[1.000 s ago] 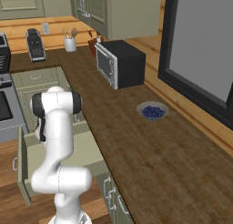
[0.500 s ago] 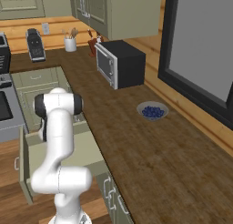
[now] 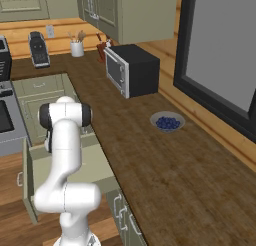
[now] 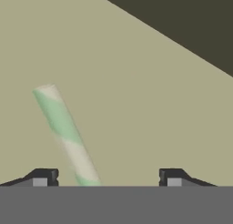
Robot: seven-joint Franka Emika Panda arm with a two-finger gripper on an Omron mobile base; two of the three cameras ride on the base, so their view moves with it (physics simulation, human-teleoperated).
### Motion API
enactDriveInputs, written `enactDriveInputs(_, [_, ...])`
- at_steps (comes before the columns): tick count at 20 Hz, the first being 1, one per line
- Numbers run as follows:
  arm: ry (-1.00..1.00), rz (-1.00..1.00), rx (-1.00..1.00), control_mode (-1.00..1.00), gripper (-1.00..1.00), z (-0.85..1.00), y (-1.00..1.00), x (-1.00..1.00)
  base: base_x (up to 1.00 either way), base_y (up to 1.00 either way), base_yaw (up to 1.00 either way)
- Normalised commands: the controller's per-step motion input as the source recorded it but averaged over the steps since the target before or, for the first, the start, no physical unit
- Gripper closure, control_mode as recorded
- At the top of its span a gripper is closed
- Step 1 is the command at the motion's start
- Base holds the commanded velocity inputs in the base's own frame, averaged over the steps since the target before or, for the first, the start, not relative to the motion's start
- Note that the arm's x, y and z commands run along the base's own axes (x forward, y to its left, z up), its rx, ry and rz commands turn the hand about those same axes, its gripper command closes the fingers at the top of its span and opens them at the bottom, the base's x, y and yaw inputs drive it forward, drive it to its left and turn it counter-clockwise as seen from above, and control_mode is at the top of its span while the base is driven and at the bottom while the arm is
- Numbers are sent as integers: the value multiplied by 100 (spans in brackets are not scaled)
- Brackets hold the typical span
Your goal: Take a straw from the drawer in front and place it inside the glass cup on the dining counter.
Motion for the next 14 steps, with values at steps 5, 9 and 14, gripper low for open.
enactDriveInputs(5, [0,3,0,-100,100,-48,0,-5,0,0,0])
enactDriveInputs(9, [0,1,0,-100,100,-38,0,-6,0,0,0])
enactDriveInputs(14, [0,0,0,-100,100,-15,0,-10,0,0,0])
